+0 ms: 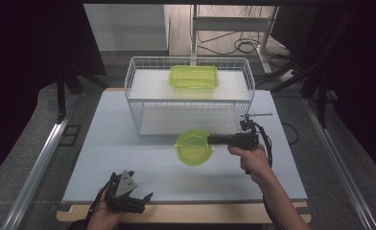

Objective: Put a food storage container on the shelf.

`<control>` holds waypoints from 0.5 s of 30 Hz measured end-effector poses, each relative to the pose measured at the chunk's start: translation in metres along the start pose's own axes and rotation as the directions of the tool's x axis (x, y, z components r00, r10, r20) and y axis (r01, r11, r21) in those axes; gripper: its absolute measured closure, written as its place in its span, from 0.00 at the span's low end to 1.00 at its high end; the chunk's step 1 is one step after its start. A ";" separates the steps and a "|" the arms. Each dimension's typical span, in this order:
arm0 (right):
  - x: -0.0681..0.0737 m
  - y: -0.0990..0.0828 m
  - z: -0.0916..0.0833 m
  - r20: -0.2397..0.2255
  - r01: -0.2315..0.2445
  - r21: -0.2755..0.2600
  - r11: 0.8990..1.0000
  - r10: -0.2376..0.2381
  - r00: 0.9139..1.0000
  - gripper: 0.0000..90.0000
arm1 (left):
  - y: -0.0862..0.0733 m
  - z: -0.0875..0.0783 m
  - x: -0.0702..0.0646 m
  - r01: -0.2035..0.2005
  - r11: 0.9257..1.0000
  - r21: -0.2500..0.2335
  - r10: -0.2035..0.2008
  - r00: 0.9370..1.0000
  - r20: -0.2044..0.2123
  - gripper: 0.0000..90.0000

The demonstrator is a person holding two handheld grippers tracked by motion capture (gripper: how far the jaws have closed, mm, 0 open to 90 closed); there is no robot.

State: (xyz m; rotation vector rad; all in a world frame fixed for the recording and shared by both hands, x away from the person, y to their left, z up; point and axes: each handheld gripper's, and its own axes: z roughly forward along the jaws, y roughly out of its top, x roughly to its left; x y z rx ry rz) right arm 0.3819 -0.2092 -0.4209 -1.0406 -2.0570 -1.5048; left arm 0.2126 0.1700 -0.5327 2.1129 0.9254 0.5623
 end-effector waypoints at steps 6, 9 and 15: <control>0.013 0.015 -0.008 -0.004 0.020 -0.025 0.999 -0.020 1.000 0.93 | 0.000 -0.002 0.002 0.014 1.000 -0.016 -0.014 1.000 0.000 0.04; 0.020 0.024 -0.011 -0.001 0.029 -0.037 0.999 -0.029 1.000 0.93 | 0.000 -0.002 0.002 0.018 1.000 -0.020 -0.018 1.000 -0.001 0.04; 0.030 0.041 -0.016 0.004 0.048 -0.062 0.997 -0.048 0.999 0.93 | 0.000 -0.002 0.002 0.020 1.000 -0.022 -0.020 1.000 -0.003 0.04</control>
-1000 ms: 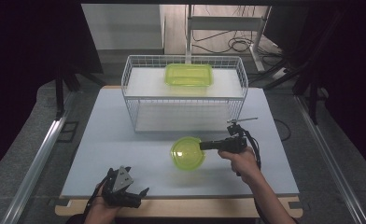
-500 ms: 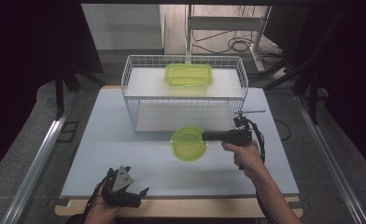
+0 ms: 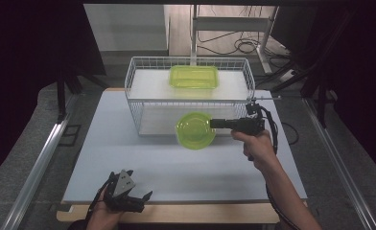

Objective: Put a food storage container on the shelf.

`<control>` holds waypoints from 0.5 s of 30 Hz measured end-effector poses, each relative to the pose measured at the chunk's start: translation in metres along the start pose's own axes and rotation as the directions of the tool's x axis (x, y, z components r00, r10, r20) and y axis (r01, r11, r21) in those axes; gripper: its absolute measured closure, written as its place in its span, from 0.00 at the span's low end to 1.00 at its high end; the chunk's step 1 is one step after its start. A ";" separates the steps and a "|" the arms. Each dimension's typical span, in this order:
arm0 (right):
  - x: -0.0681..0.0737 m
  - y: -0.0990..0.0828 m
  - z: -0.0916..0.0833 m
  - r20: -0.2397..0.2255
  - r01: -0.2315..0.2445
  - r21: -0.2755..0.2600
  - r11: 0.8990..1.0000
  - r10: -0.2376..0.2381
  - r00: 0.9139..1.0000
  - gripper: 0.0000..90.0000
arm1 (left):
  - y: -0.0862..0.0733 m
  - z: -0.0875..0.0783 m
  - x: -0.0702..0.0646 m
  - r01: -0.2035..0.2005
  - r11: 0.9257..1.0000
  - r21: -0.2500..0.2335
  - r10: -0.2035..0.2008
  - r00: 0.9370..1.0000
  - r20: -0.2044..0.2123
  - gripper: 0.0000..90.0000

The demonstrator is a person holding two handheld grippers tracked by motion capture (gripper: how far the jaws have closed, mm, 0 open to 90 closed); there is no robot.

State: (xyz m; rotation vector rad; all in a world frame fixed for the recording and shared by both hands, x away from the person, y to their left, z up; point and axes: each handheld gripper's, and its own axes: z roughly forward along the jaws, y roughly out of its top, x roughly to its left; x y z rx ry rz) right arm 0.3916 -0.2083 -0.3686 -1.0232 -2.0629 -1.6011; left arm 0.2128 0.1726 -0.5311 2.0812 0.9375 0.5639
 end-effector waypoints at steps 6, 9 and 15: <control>0.008 0.018 -0.005 0.008 0.016 -0.028 0.999 -0.016 1.000 0.93 | 0.000 -0.002 0.002 0.013 1.000 -0.017 -0.013 1.000 0.001 0.03; 0.010 0.024 -0.007 0.013 0.026 -0.041 0.999 -0.025 1.000 0.93 | 0.000 -0.002 0.003 0.019 1.000 -0.023 -0.019 1.000 0.001 0.03; 0.014 0.038 -0.012 0.019 0.026 -0.076 0.997 -0.025 1.000 0.93 | 0.000 -0.002 0.002 0.017 1.000 -0.024 -0.017 1.000 0.000 0.03</control>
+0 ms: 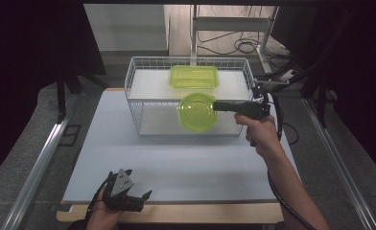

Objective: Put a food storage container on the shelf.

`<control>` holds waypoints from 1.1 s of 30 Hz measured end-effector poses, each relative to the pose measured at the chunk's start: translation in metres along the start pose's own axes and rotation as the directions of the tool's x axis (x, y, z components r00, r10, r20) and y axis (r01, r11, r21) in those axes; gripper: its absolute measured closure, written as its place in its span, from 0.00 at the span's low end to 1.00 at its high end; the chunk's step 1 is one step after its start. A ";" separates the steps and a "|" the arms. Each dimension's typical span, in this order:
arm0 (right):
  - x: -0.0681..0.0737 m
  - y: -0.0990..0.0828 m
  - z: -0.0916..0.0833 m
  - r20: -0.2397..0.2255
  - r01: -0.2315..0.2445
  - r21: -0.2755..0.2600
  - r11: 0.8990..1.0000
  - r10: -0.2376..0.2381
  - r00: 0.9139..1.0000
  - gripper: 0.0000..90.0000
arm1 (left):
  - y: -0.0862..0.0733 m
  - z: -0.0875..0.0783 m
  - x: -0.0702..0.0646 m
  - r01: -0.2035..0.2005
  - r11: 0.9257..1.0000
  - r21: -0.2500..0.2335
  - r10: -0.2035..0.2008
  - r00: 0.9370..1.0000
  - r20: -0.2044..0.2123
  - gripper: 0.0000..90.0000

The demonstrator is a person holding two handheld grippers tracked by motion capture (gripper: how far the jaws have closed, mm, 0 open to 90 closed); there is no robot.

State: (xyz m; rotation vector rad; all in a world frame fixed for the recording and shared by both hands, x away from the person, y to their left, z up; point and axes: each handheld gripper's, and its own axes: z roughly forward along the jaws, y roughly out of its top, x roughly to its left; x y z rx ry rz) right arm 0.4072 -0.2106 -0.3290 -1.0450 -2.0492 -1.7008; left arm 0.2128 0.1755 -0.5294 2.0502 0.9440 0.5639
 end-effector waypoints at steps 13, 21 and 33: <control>0.006 0.030 -0.001 0.047 0.020 -0.048 0.999 -0.018 0.999 0.93 | 0.000 0.000 0.000 0.001 1.000 0.000 -0.001 1.000 0.002 0.03; 0.008 0.048 0.001 0.063 0.025 -0.081 0.996 -0.020 0.998 0.93 | 0.000 0.000 0.000 0.002 1.000 0.004 -0.002 1.000 0.006 0.03; 0.006 0.076 0.009 0.110 0.019 -0.113 0.993 -0.007 0.994 0.93 | 0.000 -0.001 0.001 0.010 1.000 -0.010 -0.010 1.000 0.003 0.03</control>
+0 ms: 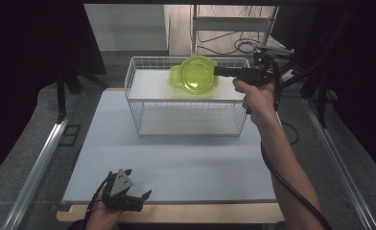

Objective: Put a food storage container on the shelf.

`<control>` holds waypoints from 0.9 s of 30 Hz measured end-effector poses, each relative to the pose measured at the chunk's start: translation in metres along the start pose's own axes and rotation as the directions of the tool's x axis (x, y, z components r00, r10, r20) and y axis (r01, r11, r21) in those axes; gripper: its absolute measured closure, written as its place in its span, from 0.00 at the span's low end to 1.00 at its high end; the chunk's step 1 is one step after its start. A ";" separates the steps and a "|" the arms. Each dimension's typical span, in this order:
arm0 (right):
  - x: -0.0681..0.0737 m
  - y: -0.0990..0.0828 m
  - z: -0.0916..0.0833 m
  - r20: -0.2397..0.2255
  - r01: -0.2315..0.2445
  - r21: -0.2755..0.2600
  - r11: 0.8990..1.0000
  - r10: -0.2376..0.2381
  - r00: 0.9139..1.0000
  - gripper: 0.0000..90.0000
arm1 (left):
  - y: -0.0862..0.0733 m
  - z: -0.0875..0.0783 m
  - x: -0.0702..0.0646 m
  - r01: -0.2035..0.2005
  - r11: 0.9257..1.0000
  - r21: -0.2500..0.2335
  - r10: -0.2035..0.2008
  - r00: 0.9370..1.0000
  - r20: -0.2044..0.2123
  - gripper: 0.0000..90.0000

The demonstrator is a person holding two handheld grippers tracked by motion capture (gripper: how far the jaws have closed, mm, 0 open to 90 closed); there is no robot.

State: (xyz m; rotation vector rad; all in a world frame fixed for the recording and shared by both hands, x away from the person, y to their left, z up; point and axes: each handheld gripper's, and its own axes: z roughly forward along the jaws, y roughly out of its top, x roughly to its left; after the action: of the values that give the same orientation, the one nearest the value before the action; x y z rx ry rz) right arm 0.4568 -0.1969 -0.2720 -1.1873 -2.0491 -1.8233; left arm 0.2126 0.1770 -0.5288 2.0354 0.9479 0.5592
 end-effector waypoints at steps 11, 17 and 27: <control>-0.004 0.015 0.019 0.045 -0.011 0.005 1.000 0.011 0.999 0.93 | 0.000 0.000 0.000 -0.003 1.000 0.003 0.003 1.000 0.004 0.03; -0.007 0.019 0.027 0.061 -0.022 0.014 1.000 0.021 0.998 0.93 | 0.000 0.000 0.000 -0.006 1.000 0.006 0.006 1.000 0.004 0.03; -0.005 0.026 0.034 0.123 -0.017 0.021 1.000 0.014 0.992 0.90 | 0.000 0.001 -0.001 -0.011 1.000 0.015 0.011 1.000 0.005 0.03</control>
State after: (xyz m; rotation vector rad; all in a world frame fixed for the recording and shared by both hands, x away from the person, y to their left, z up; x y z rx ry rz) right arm 0.4894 -0.1702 -0.2633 -1.3369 -2.1125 -1.7567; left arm 0.2126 0.1760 -0.5297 2.0557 0.9410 0.5537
